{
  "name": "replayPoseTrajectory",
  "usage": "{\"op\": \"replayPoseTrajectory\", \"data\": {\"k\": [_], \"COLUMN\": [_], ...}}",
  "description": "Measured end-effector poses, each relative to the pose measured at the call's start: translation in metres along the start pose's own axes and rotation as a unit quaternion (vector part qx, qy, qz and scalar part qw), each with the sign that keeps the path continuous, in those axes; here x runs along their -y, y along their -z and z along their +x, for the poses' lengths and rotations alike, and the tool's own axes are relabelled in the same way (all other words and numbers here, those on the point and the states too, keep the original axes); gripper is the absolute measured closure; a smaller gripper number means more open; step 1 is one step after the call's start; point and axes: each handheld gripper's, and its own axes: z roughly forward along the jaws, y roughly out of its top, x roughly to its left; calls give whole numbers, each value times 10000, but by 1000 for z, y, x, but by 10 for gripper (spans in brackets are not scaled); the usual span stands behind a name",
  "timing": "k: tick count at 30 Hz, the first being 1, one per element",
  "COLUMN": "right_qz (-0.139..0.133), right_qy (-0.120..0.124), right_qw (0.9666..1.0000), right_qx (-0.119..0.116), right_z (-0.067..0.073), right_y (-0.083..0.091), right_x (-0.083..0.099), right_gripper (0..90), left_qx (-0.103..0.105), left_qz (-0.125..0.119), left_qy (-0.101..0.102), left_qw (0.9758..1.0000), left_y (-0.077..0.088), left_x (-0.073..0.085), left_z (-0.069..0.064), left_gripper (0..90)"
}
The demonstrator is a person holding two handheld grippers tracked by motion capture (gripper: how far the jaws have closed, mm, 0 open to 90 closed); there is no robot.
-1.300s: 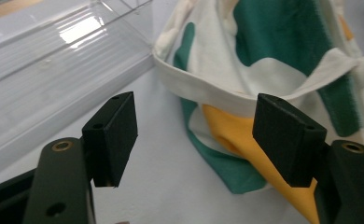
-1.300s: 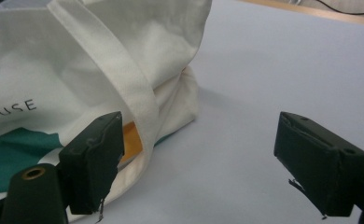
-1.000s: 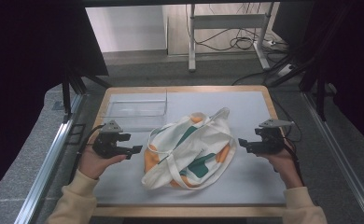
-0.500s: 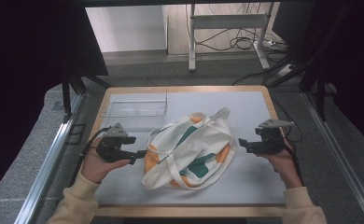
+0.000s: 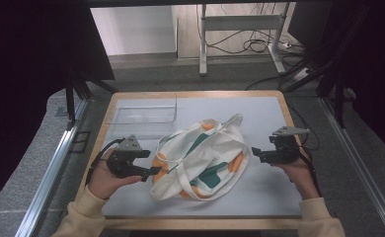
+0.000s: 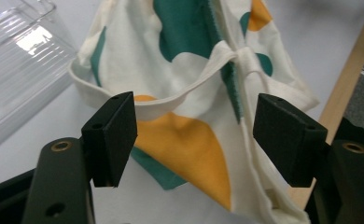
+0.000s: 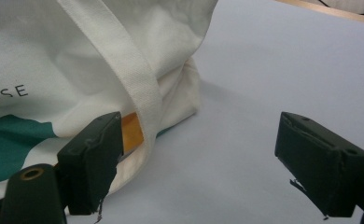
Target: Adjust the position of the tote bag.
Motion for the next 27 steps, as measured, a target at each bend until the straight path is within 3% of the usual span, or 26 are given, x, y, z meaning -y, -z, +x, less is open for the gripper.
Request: {"op": "replayPoseTrajectory", "data": {"k": [15, 17, 20, 24, 27], "right_qz": [52, 52, 52, 78, 92], "right_qy": [24, 17, 11, 13, 27], "right_qw": [10000, 10000, 10000, 10000, 10000], "right_qx": [-19, -20, -15, -12, -14], "right_z": [1, 1, 1, 1, 1], "right_y": [-1, -1, -1, -2, -2], "right_x": [1, 1, 1, 2, 2], "right_gripper": [155, 155, 155, 155, 155], "left_qx": [399, 532, 552, 690, 707], "left_qz": [342, 432, 521, 645, 632], "left_qy": [-78, -137, -158, -184, -213], "left_qw": [9986, 9976, 9970, 9954, 9953], "left_y": [-25, -29, -33, -42, -45], "left_x": [4, 4, 5, 8, 9], "left_z": [-15, -18, -19, -20, -20], "left_gripper": [326, 384, 428, 557, 592]}}
